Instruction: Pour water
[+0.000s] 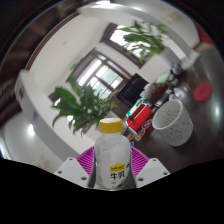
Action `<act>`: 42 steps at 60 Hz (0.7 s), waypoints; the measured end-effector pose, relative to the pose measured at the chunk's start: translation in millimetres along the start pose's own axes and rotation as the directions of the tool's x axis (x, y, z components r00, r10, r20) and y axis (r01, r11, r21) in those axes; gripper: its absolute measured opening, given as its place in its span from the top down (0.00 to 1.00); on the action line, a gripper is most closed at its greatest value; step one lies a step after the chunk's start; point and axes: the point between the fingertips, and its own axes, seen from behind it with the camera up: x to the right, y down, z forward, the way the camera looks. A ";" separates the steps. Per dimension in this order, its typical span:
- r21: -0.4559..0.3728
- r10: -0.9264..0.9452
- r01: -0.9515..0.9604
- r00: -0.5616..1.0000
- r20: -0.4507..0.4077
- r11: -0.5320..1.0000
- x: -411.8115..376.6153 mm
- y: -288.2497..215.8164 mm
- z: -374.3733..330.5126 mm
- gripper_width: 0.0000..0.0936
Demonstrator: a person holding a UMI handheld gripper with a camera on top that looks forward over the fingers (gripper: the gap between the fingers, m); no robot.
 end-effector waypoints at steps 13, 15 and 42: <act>0.076 0.524 -0.528 0.849 0.064 0.846 2.8 -45.6 -0.2 0.50; 0.087 0.582 -0.588 0.809 0.078 0.805 3.9 -51.4 0.2 0.51; 0.106 0.916 -0.934 0.355 0.188 0.341 17.5 -70.6 -7.3 0.50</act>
